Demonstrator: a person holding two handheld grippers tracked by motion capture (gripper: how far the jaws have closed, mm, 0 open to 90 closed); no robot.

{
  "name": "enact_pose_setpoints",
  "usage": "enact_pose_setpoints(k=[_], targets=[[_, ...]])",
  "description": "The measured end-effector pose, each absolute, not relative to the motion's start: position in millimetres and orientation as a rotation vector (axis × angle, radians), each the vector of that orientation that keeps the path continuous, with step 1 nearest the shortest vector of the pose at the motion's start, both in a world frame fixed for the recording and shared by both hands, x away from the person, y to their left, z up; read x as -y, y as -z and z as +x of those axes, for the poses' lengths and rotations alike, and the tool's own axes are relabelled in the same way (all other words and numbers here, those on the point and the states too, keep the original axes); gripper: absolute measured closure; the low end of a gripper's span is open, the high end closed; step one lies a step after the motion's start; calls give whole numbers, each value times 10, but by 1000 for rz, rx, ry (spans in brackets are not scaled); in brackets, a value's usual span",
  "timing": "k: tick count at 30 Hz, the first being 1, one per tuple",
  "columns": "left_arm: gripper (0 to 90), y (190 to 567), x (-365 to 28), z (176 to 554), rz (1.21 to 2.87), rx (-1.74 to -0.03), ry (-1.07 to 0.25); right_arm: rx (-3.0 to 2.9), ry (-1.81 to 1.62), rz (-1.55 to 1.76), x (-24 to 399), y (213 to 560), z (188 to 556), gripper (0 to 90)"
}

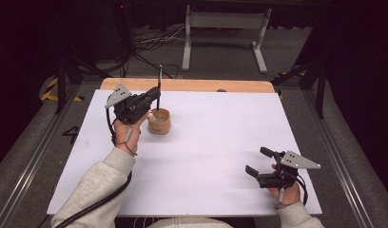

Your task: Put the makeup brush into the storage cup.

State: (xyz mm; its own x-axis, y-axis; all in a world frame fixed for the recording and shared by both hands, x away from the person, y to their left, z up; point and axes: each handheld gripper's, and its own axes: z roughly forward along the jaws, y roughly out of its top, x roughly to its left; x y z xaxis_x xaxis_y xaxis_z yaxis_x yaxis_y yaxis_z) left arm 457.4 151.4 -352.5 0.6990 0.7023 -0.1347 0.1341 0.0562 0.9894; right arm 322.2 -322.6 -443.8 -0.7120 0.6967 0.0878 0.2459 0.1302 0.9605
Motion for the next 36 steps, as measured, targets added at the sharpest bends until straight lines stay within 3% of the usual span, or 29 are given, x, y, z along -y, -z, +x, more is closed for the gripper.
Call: enact_pose_setpoints(k=[36], targets=[[829, 3941, -1389, 4721, 1514, -773, -589, -2044, -1609, 884, 3188, 4419, 3196, 36]])
